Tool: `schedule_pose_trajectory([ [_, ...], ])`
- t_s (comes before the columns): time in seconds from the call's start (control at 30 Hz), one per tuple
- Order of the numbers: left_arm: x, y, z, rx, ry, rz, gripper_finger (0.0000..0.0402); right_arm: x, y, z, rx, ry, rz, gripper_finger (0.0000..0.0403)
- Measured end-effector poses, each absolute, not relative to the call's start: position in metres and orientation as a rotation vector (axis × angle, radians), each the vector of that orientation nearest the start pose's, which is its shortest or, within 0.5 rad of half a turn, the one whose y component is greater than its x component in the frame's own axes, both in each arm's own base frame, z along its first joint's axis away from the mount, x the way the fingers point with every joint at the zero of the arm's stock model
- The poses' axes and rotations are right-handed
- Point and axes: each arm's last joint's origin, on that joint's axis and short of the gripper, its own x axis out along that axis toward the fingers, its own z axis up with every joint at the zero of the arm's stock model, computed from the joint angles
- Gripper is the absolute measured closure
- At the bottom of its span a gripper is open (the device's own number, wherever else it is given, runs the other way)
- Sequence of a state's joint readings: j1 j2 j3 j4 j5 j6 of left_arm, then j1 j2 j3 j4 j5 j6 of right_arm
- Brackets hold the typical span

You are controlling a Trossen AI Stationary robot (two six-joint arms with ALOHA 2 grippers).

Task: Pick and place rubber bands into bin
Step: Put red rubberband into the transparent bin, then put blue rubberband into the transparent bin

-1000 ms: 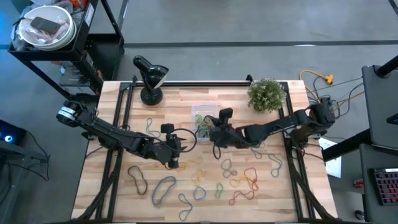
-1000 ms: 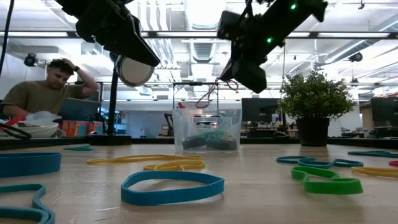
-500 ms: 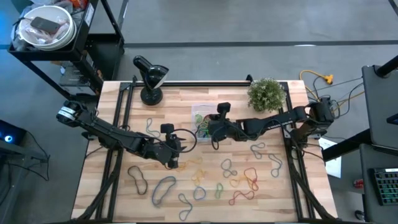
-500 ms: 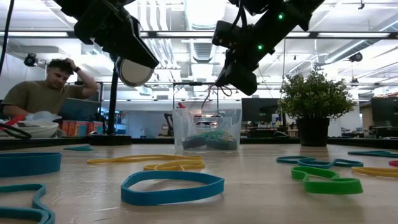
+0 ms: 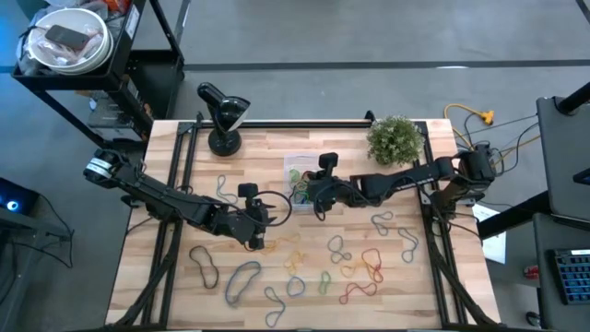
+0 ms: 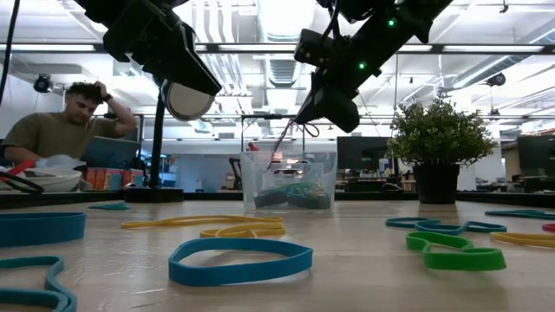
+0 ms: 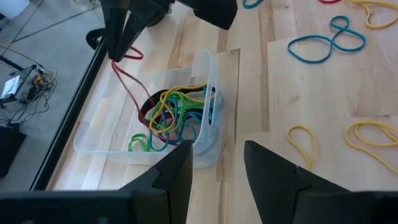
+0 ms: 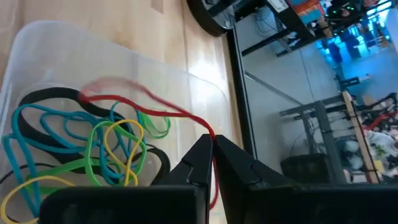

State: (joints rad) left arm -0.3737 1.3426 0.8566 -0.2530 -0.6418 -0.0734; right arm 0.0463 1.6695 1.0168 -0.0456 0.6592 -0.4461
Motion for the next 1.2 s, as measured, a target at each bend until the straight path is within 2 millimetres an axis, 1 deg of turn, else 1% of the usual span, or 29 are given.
schedule_pose_trajectory([
  [0.1, 0.260, -0.083, 0.238, 0.289, 0.636, 0.279, 0.0272, 0.347, -0.002, 0.207, -0.655, 0.790, -0.411, 0.0375],
  [0.37, 0.260, -0.083, 0.238, 0.289, 0.637, 0.279, 0.0272, 0.347, -0.004, 0.206, -0.626, 0.785, -0.421, 0.0315],
  [0.53, 0.259, -0.083, 0.237, 0.288, 0.647, 0.281, 0.0272, 0.347, -0.004, 0.206, -0.627, 0.785, -0.420, 0.0295],
  [0.7, 0.245, -0.077, 0.224, 0.252, 0.813, 0.345, 0.0272, 0.348, 0.003, 0.209, -0.661, 0.779, -0.391, 0.0296],
  [0.83, 0.230, -0.068, 0.214, 0.117, 0.940, 0.488, 0.0272, 0.350, 0.016, 0.212, -0.702, 0.765, -0.339, 0.0302],
  [0.97, 0.223, -0.059, 0.210, -0.046, 1.016, 0.581, 0.0272, 0.354, 0.027, 0.219, -0.694, 0.717, -0.218, 0.0307],
  [1.1, 0.223, -0.046, 0.206, -0.163, 1.073, 0.654, 0.0272, 0.361, 0.039, 0.230, -0.618, 0.640, -0.001, 0.0311],
  [1.2, 0.224, -0.033, 0.204, -0.218, 1.088, 0.700, 0.0272, 0.363, 0.045, 0.238, -0.539, 0.631, 0.141, 0.0314],
])
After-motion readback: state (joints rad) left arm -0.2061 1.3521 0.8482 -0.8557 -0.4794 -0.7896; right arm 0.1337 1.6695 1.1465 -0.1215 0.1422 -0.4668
